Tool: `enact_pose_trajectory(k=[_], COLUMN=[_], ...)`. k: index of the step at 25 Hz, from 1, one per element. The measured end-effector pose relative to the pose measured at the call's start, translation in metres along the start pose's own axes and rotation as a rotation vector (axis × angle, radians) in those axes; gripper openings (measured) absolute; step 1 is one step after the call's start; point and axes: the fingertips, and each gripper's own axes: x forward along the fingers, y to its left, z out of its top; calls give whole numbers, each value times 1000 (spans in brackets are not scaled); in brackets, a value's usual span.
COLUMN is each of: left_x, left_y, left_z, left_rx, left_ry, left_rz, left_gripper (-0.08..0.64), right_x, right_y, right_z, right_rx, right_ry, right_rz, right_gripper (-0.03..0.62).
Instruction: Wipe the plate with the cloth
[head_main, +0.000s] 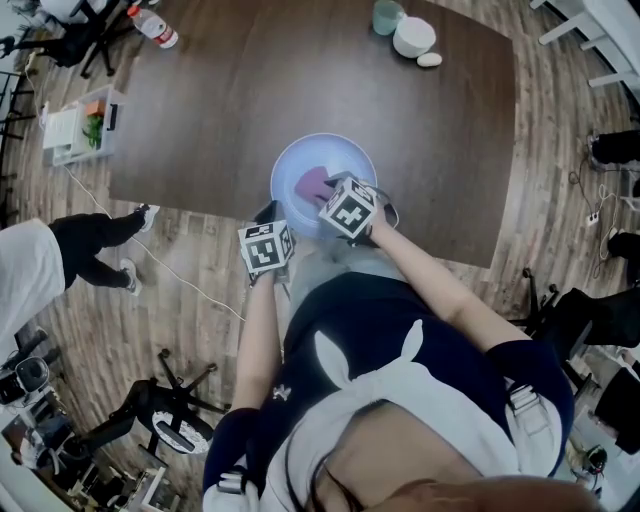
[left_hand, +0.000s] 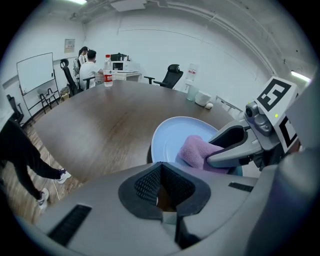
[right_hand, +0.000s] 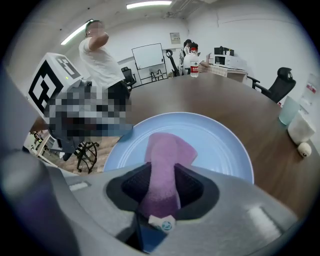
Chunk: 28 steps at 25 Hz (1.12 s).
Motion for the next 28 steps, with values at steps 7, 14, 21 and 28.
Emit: enact_pose_trajectory(k=[7,14,21,28], left_x=[0,-7,-30,-53], left_y=[3,-1,-17,-45], left_z=[-1,-2,5,24], left_rx=[-1,31,41,74], left_ry=[0,2,-66,-159], left_rz=[7,0,-42,-121], left_gripper=[6,6,6,6], right_x=[2,-19,-61,-99], right_y=[-7,-6,-2,3], right_z=[-3,7,29,41], right_rx=[9,27,83,107], right_ry=[18,-74,-302,-485], right_rz=[-7,-37,-67,-97], right_gripper=[201,206,126,-1])
